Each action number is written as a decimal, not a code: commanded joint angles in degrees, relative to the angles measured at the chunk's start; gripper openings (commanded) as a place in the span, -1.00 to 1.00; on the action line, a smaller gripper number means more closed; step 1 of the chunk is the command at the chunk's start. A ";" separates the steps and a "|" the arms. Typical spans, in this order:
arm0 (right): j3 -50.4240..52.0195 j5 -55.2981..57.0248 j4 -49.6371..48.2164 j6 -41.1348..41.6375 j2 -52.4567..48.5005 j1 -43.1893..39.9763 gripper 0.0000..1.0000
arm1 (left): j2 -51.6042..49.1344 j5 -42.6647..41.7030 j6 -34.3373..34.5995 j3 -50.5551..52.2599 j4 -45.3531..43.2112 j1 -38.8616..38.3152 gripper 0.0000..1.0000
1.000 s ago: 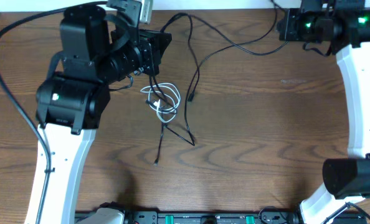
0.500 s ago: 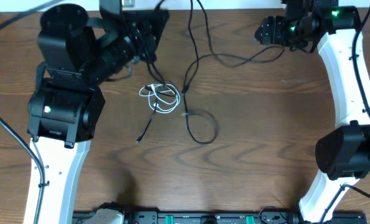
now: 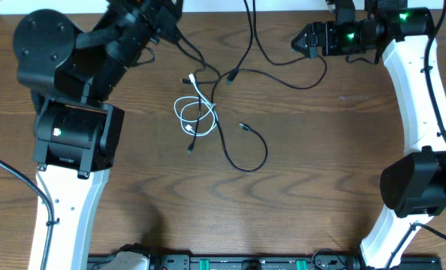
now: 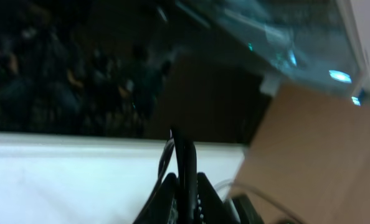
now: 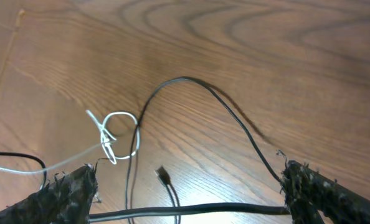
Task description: Untangle cables
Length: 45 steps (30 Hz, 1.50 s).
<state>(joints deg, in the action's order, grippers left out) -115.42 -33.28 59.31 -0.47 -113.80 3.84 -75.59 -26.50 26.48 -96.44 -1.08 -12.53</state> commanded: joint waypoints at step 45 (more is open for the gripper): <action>18.69 17.33 -21.99 16.85 -5.25 29.59 0.36 | -21.81 26.14 -8.68 -0.92 44.65 13.92 -0.85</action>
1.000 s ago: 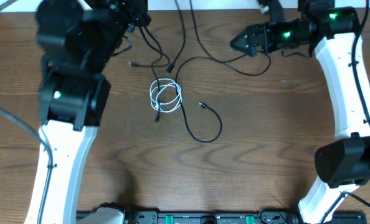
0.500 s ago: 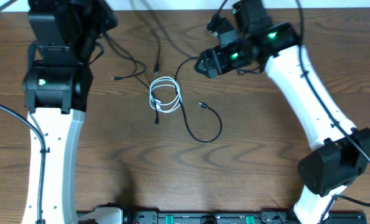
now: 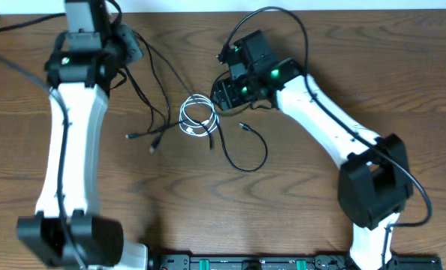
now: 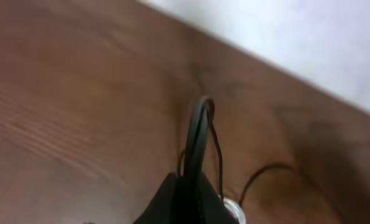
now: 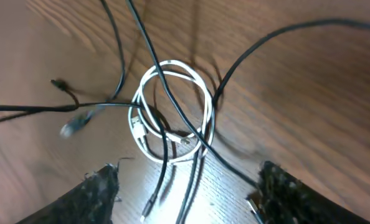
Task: Untangle cables
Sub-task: 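Move the right gripper down onto the white cable coil and grasp it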
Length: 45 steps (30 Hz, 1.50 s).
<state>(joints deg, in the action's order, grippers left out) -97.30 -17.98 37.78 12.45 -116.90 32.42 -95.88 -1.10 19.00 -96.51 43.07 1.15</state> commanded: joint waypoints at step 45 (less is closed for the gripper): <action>0.57 5.62 -26.53 -4.92 -17.92 4.94 -0.24 | -3.37 6.32 -4.15 1.55 28.57 2.43 -0.85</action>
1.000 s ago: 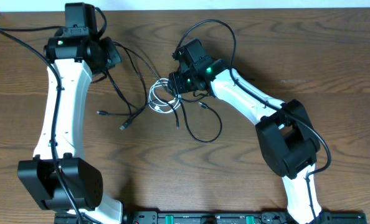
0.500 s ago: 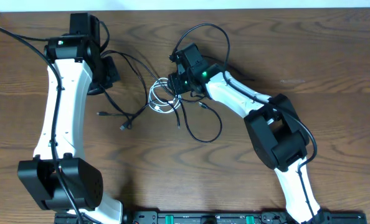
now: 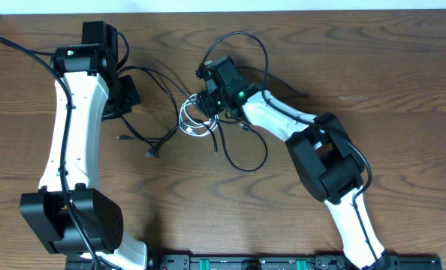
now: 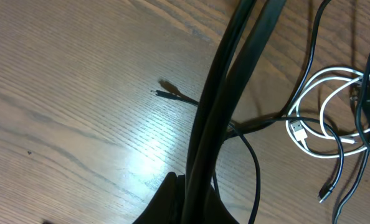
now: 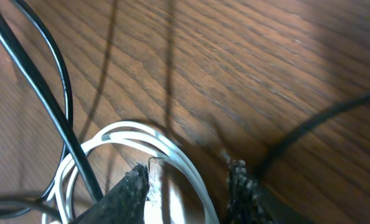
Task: Untangle cables
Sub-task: 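Move the right gripper down onto the white cable coil and grasp it, then lift the white cable with the right gripper and carry it to the upper right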
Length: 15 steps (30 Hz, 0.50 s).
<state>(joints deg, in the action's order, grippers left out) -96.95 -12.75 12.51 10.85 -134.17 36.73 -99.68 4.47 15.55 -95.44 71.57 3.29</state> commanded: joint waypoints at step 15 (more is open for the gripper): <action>0.24 6.84 6.80 -7.32 -1.92 1.27 -0.77 | 0.44 0.70 -0.48 0.48 -0.68 0.28 -0.85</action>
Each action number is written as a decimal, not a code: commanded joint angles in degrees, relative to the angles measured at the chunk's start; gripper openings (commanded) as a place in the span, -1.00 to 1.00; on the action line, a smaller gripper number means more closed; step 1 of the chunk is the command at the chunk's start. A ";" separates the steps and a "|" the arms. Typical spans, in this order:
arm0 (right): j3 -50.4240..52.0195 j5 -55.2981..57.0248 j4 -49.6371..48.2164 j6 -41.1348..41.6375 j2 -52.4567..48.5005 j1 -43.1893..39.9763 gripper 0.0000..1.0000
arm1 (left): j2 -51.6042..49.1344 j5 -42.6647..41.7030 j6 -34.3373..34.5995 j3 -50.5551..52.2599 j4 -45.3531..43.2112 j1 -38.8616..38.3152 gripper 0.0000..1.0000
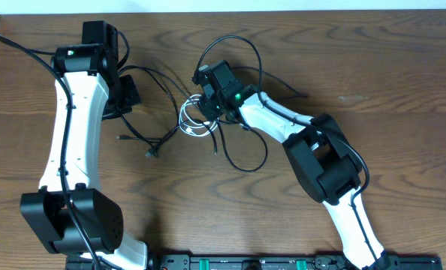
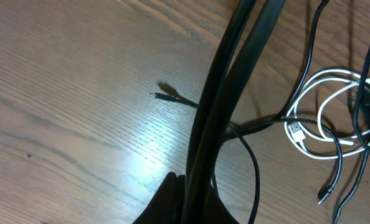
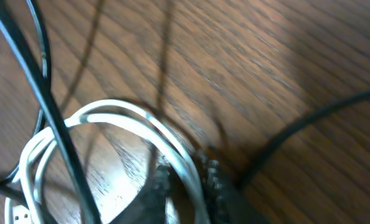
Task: Untangle cables
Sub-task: 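Lift the white cable with the right gripper and carry it to the upper right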
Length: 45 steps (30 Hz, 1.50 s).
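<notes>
A white cable (image 1: 195, 120) lies coiled mid-table, with thin black cables (image 1: 247, 154) crossing it. My right gripper (image 1: 207, 107) sits low on the coil's right edge. In the right wrist view the gripper (image 3: 186, 185) is shut on the white cable (image 3: 113, 115), which runs between the two pads. My left gripper (image 1: 126, 93) is to the coil's left, shut on a thick black cable (image 1: 157, 77). That black cable (image 2: 225, 93) runs up out of the left gripper (image 2: 194, 202) in the left wrist view, where the white cable (image 2: 322, 118) shows at the right.
Loose black cable ends (image 1: 137, 142) lie left of the coil. A black loop (image 1: 234, 46) arches over the right arm. A power strip (image 1: 245, 262) runs along the front edge. The table's back edge (image 1: 283, 9) is close behind.
My right gripper's fingers stood apart on either side of the white cable; now they are shut on it. The left gripper and its black cable have not moved.
First my left gripper held a black cable up at the back left, and my right gripper was open at the back right. Then the right gripper was open over the white coil. Then it straddled the coil's strand, and now it grips it.
</notes>
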<state>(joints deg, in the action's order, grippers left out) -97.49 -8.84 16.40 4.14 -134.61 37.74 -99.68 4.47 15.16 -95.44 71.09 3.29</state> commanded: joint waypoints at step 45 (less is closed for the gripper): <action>-0.68 -2.34 13.03 1.38 48.30 -38.18 -0.98 | 0.44 0.50 -0.09 0.52 -3.93 0.28 -0.85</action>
<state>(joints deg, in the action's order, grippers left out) -97.86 -13.52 28.62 4.86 -86.08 2.04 -99.68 4.45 15.16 -95.44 67.05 3.29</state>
